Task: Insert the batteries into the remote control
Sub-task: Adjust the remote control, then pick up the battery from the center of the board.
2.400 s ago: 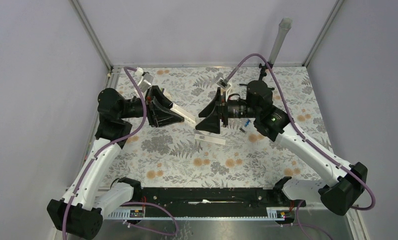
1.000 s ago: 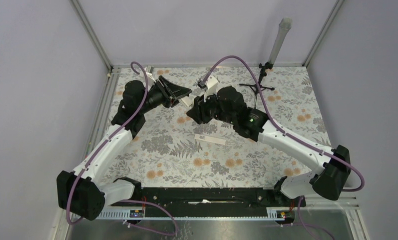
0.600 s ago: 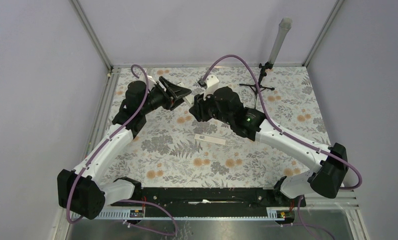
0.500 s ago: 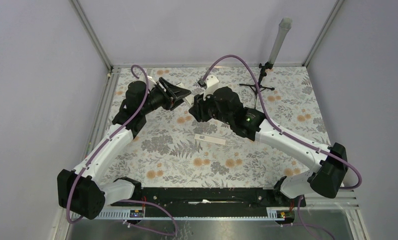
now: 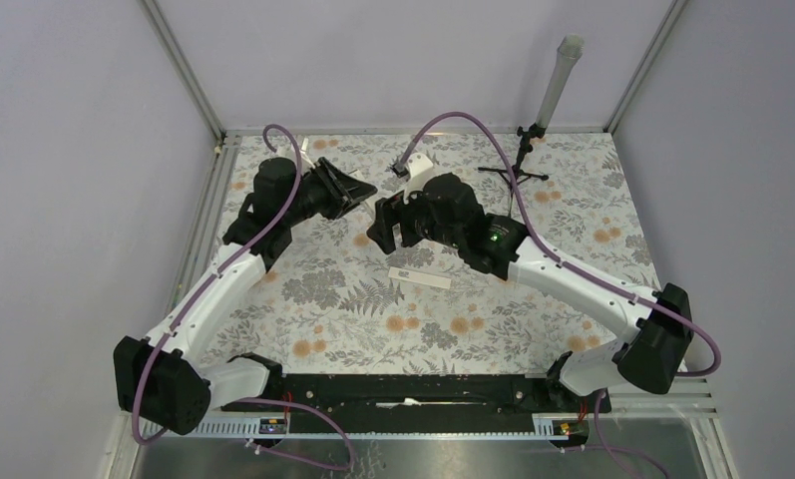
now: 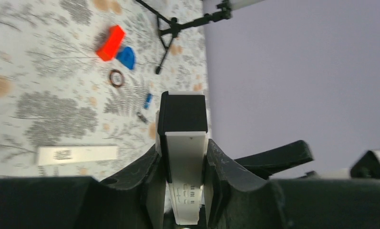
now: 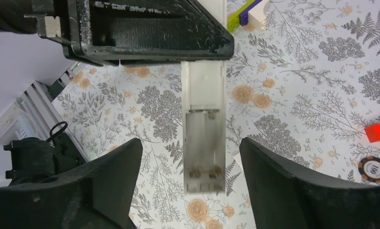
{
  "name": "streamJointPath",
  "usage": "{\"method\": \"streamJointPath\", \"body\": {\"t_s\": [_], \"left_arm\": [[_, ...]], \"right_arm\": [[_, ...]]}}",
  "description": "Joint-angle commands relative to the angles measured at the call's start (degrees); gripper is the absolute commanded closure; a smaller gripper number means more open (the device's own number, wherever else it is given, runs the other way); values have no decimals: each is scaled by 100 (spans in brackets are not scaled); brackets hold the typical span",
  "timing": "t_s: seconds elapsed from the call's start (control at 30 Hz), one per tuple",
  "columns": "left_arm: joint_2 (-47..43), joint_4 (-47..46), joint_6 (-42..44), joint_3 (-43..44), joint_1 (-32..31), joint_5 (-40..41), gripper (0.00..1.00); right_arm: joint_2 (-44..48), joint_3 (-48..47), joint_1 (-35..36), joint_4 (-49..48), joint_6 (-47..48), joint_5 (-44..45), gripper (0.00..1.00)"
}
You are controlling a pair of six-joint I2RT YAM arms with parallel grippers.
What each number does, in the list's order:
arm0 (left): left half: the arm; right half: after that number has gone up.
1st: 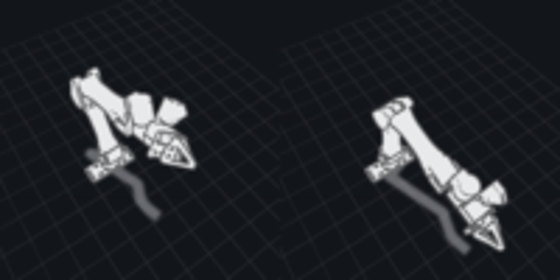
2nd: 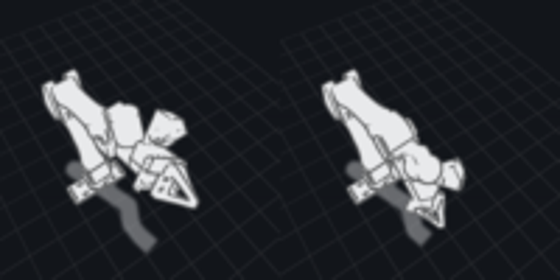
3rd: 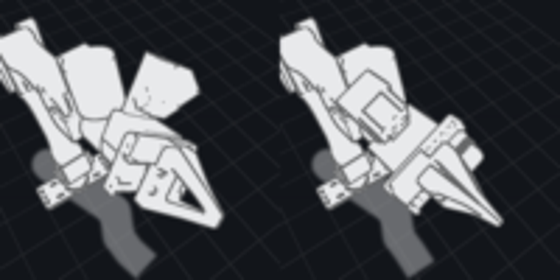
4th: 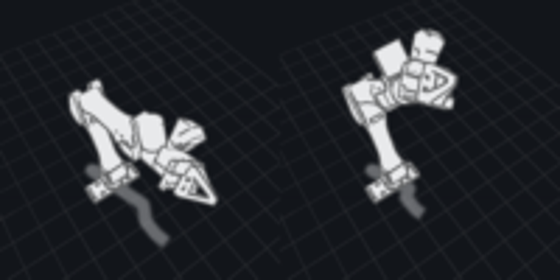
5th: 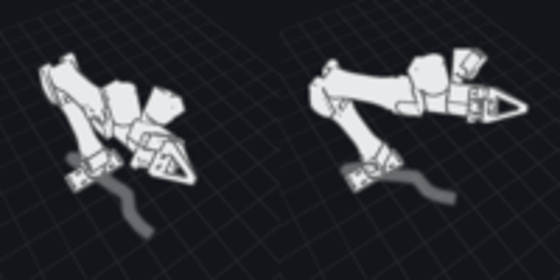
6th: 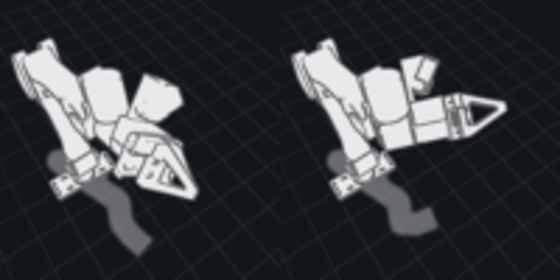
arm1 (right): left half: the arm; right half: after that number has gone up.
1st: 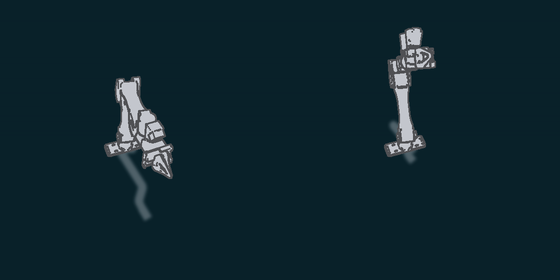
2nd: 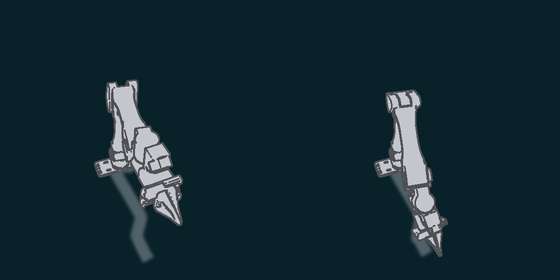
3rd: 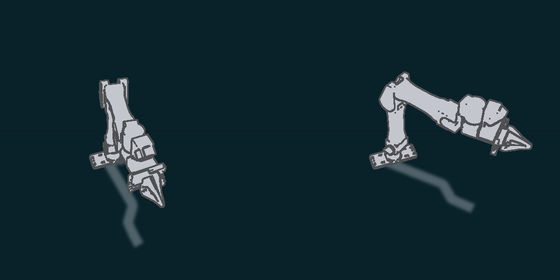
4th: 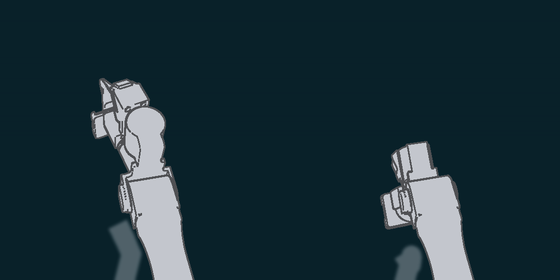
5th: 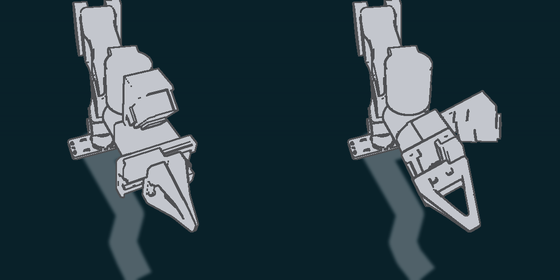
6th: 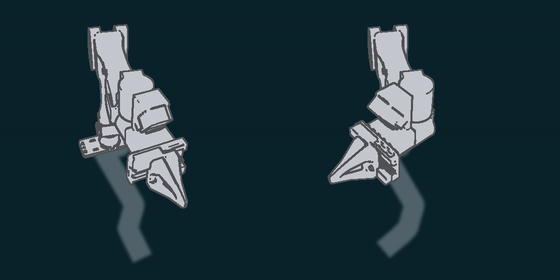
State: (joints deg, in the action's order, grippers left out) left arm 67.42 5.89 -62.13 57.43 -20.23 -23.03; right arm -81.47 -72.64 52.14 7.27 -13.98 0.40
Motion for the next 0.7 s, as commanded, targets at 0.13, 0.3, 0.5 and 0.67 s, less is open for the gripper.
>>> {"method": "streamJointPath", "body": {"t_s": [0.13,0.3,0.5,0.67], "left_arm": [[-146,945,2057,610,227,1050,96],[-407,872,2426,430,582,768,94],[-551,836,2754,437,659,362,90],[-580,759,2725,380,678,134,88]], "right_arm": [[640,-132,-425,781,-532,357,18],[981,736,-1424,1319,-1025,470,32],[541,1036,-2312,2157,-916,672,41],[-95,1038,-2625,2472,-413,500,44]]}}
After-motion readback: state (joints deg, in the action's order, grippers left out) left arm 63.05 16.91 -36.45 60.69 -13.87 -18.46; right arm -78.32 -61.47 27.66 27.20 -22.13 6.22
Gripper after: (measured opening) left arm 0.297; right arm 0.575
